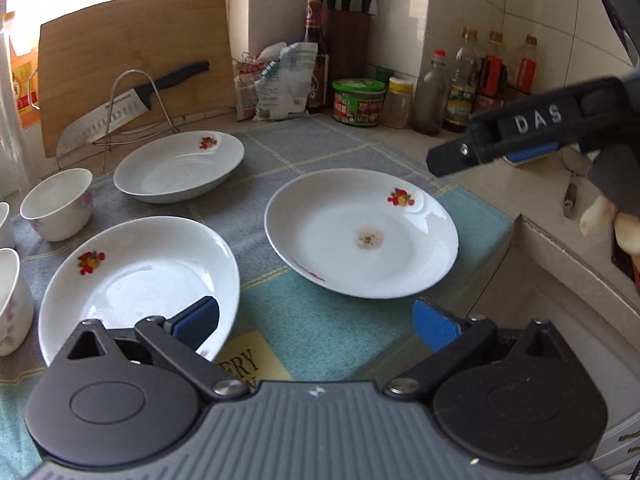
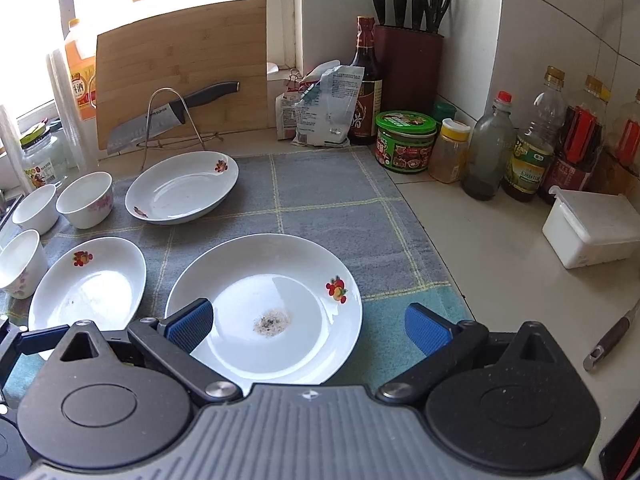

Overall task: Organize plates and bowls
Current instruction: 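Grip the rim of the brown-stained white plate with the right tool while the left tool grips the opposite rim, then lift the stained plate with both tools and carry it toward the green jar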

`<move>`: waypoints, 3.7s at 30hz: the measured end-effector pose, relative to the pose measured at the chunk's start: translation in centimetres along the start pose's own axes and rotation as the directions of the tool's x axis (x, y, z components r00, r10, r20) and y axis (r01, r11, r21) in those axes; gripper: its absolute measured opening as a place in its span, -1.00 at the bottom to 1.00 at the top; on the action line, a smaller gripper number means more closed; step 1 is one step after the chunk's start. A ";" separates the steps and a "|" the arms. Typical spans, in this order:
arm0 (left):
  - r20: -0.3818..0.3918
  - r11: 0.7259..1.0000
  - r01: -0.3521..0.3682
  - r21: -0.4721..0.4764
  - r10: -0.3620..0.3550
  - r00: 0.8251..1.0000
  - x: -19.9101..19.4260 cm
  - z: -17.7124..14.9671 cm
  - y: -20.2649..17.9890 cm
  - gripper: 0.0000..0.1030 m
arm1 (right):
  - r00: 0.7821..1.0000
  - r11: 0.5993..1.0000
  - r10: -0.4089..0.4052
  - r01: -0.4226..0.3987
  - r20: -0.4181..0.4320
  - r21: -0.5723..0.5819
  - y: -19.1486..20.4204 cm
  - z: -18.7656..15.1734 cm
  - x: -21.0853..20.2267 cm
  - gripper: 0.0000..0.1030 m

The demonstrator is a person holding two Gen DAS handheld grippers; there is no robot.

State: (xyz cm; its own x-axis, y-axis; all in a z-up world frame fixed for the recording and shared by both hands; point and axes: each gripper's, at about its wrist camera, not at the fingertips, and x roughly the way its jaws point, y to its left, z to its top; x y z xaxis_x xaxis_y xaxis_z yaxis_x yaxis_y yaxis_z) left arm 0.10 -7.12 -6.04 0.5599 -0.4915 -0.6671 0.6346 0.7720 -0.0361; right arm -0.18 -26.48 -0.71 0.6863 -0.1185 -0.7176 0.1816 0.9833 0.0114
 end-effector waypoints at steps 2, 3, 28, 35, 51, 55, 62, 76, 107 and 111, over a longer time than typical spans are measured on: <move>-0.030 1.000 -0.007 0.001 0.007 1.000 1.6 -0.1 -0.9 0.98 | 1.000 1.000 0.023 -0.023 -0.017 -0.005 -1.1 0.5 1.4 1.00; -0.041 1.000 -0.016 -0.003 0.015 0.999 2.4 -0.2 -1.2 0.98 | 0.999 0.999 0.037 -0.037 -0.025 -0.008 -1.7 0.7 2.1 1.00; -0.039 0.998 -0.011 0.055 0.013 0.999 8.1 -0.2 -3.2 1.00 | 0.876 0.875 0.421 -0.460 -0.234 -0.149 -4.9 3.4 14.0 1.00; -0.028 0.997 -0.003 0.071 0.005 1.000 8.1 -0.3 -3.2 1.00 | 0.813 0.811 0.502 -0.561 -0.295 -0.167 -5.3 3.7 14.9 1.00; -0.045 0.992 0.043 0.115 -0.038 0.998 8.6 0.2 -3.0 1.00 | 0.766 0.751 0.513 -0.619 -0.387 -0.230 -4.4 3.8 16.4 1.00; -0.047 0.989 0.062 0.132 -0.056 0.997 8.6 0.2 -3.0 1.00 | 0.763 0.743 0.517 -0.625 -0.388 -0.239 -4.3 4.0 16.7 1.00; -0.058 0.985 0.089 0.150 -0.081 0.995 8.8 0.4 -2.9 1.00 | 0.762 0.720 0.508 -0.631 -0.401 -0.289 -3.8 4.3 17.0 1.00; -0.083 0.978 0.106 0.181 -0.093 0.992 9.0 0.9 -2.5 1.00 | 0.718 0.685 0.544 -0.679 -0.434 -0.265 -3.7 5.3 18.0 1.00; -0.096 0.966 0.110 0.232 -0.090 0.991 10.3 4.0 -3.5 0.88 | 0.731 0.698 0.551 -0.668 -0.402 -0.258 -6.1 7.9 18.0 0.92; -0.089 0.965 0.108 0.241 -0.089 0.992 11.6 5.3 -3.8 0.88 | 0.743 0.706 0.547 -0.657 -0.386 -0.265 -7.2 8.9 18.4 0.92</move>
State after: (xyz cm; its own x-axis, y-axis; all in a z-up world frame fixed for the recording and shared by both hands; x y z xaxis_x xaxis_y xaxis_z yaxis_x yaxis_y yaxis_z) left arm 7.04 -17.88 -9.74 0.4518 -0.5200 -0.7249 0.8008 0.5945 0.0727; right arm 17.46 -36.99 -7.79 0.3377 0.5031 -0.7955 -0.5090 0.8085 0.2953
